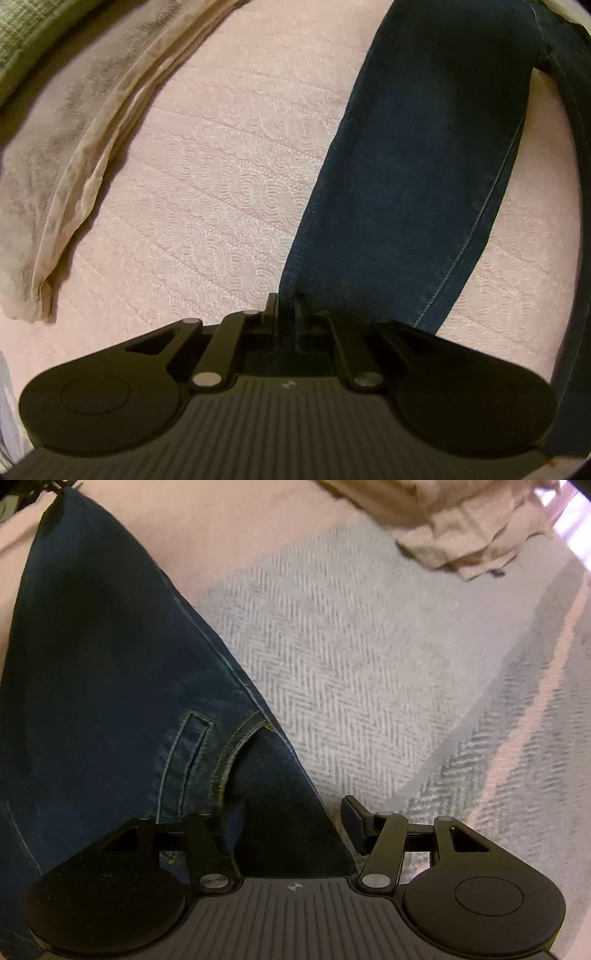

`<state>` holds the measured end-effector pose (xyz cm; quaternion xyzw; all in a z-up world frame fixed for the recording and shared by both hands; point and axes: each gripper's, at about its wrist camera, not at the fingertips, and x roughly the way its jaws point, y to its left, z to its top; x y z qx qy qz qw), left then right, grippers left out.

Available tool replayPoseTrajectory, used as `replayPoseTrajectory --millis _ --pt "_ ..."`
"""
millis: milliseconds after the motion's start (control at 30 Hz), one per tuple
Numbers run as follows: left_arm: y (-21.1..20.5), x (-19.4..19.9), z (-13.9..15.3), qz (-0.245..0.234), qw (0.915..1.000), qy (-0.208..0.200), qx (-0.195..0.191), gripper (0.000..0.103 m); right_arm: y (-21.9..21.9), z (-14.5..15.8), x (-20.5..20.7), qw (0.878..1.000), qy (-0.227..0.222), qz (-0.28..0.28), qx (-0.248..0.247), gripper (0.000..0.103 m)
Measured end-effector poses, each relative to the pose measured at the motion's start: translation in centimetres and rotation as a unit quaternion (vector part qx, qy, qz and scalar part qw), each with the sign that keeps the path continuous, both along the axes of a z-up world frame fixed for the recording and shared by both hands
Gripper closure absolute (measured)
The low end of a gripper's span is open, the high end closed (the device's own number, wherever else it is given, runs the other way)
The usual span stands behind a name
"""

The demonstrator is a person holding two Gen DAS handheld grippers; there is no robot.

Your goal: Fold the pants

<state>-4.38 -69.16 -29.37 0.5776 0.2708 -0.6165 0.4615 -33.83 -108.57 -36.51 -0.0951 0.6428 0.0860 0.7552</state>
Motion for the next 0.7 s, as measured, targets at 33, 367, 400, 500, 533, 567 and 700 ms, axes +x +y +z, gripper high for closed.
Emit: replayPoseTrajectory --millis 33,367,400,500,533,567,700 --pt "0.2 -0.2 0.0 -0.001 1.0 -0.002 -0.003 0.098 -0.3 -0.4 0.2 1.0 0.008 -0.005 0.007 0.05" --pt "2.0 -1.5 2.6 0.01 0.9984 -0.035 -0.043 0.098 1.9 4.2 -2.0 1.0 -0.015 -0.014 -0.014 0.101" --pt "2.2 -1.6 3.3 0.014 0.998 -0.037 -0.05 0.098 2.4 5.5 -2.7 0.999 -0.034 -0.015 -0.029 0.102" --pt "4.0 -2.1 6.9 0.029 0.9956 -0.037 -0.081 0.098 5.0 10.0 -5.9 0.991 -0.106 -0.017 -0.079 0.102" --pt "4.7 -2.5 8.1 0.033 0.9948 -0.036 -0.09 0.098 6.4 11.5 -7.3 0.986 -0.131 -0.018 -0.097 0.102" --pt "5.9 -3.1 9.4 0.037 0.9938 -0.034 -0.099 0.098 7.9 12.8 -8.8 0.981 -0.155 -0.021 -0.112 0.102" --pt "12.4 -6.4 13.8 0.05 0.9926 -0.004 -0.11 0.098 15.6 16.2 -17.0 0.958 -0.224 -0.037 -0.175 0.102"
